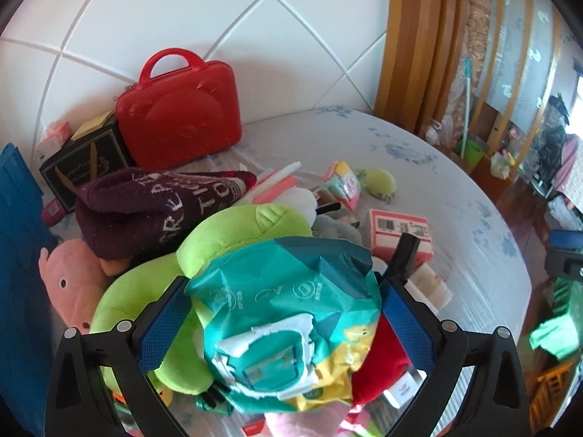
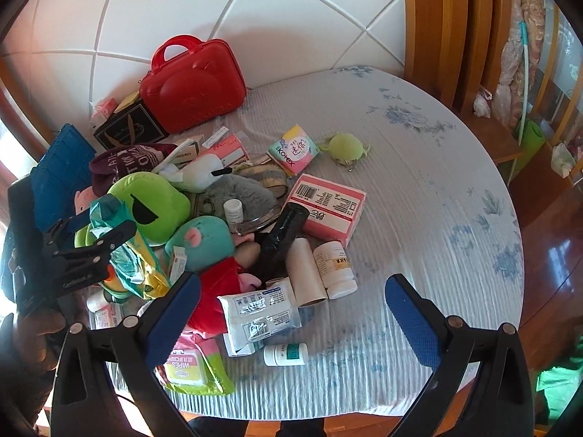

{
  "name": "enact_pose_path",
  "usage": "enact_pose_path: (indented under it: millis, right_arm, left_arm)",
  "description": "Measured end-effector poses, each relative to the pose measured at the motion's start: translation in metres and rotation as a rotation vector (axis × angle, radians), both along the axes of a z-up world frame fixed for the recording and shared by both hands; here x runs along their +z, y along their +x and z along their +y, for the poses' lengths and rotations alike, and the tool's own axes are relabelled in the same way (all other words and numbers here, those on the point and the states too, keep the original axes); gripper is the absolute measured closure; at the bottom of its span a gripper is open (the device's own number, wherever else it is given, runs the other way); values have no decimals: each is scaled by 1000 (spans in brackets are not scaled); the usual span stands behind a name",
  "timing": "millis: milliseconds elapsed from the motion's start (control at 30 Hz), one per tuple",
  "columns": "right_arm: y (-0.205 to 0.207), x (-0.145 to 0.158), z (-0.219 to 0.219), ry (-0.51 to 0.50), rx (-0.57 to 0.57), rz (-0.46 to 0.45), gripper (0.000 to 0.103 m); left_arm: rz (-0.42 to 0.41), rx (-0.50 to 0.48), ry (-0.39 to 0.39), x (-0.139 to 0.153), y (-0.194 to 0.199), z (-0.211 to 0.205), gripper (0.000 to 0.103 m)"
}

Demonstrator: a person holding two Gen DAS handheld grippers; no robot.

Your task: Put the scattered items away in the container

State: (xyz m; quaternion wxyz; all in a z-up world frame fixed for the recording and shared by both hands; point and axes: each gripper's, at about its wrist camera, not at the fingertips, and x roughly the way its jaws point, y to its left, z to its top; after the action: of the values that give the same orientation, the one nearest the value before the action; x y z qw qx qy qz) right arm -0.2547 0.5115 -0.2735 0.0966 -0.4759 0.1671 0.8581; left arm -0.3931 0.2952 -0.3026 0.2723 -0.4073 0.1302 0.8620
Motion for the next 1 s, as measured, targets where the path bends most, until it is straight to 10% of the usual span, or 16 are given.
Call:
enact_pose_path:
  millis: [233, 467, 1000]
  right_arm:
    - [-4, -9, 12, -14, 12, -12, 0]
    - [-7, -39, 14, -44, 48, -47, 0]
    - [-34, -130, -74, 10, 331, -156, 0]
  left_arm:
    - [4, 48, -15, -16, -8, 6, 10]
    - [9, 68, 26, -4, -5, -12, 44]
    - [127, 65, 56, 56, 14, -45, 48]
